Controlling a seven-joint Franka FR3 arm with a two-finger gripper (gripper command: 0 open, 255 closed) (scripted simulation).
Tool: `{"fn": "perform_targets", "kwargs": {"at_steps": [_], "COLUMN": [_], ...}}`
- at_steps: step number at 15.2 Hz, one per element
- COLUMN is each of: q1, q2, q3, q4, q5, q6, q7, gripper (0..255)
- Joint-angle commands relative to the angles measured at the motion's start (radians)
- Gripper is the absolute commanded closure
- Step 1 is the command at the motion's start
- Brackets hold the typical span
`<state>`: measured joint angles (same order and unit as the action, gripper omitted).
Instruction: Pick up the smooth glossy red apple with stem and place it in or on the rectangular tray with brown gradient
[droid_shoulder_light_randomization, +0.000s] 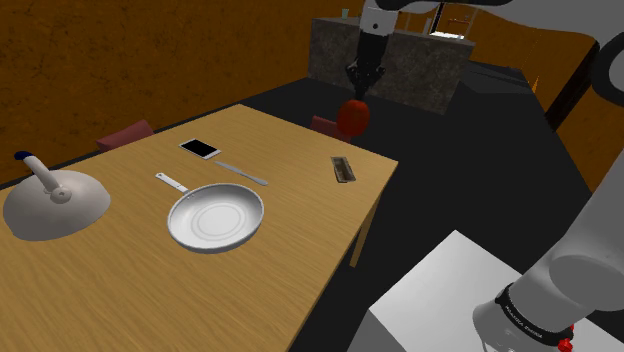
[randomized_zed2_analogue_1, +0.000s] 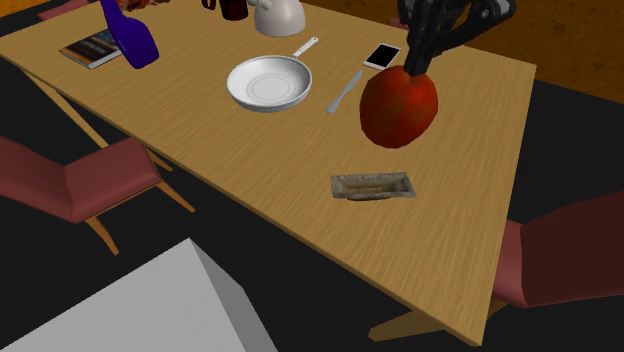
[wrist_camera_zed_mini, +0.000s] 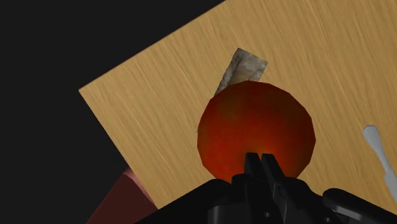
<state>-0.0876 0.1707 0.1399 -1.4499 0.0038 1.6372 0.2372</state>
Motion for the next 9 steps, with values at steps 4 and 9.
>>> {"fn": "perform_targets", "kwargs": {"at_steps": [4, 9], "q1": [-0.004, -0.005], "q2": [-0.014, -0.02], "q3": [-0.002, -0.002], "q4": [-0.083, -0.158], "q5": [0.003, 0.003], "q6": [0.069, 0.139], "q7": [-0.007, -0.009], "gripper": [255, 255]}}
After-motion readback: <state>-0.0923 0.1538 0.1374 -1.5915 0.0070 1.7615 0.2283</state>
